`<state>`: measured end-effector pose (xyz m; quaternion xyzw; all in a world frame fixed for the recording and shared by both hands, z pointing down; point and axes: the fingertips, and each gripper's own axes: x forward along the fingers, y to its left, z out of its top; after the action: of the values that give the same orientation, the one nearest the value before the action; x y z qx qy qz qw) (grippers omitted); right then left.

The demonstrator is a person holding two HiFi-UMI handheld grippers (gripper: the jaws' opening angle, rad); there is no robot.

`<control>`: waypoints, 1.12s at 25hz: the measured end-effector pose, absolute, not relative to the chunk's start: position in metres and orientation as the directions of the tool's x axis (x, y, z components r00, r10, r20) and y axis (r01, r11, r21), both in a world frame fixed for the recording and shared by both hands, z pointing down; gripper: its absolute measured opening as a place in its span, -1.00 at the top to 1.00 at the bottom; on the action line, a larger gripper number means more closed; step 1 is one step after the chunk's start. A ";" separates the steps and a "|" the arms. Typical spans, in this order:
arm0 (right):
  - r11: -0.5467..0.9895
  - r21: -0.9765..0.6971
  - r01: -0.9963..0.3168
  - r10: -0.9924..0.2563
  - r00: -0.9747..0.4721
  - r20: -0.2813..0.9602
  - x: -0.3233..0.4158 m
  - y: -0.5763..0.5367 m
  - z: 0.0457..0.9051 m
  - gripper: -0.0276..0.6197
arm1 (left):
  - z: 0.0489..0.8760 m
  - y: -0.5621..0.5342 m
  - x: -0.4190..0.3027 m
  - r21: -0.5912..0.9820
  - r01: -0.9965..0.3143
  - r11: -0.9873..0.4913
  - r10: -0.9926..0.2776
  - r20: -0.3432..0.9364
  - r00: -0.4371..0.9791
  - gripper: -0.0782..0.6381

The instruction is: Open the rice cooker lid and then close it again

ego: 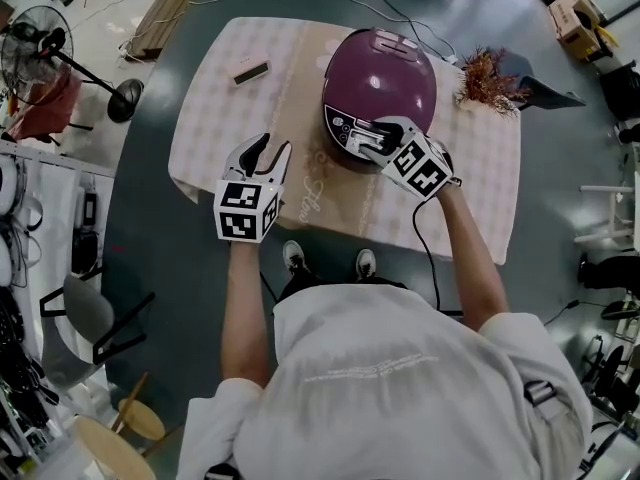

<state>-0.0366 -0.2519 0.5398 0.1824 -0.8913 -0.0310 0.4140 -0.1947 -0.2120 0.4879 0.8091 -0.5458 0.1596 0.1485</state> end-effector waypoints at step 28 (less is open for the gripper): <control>0.900 0.168 -0.402 -0.410 -0.652 0.638 -0.043 -0.241 0.538 0.11 | 0.478 -0.210 -0.163 0.037 -0.909 -0.416 -0.816 0.426 0.391 0.31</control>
<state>-0.0427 -0.2409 0.5384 0.2233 -0.9087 -0.0058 0.3526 -0.1626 -0.2101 0.4776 0.8232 -0.5238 0.1737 0.1332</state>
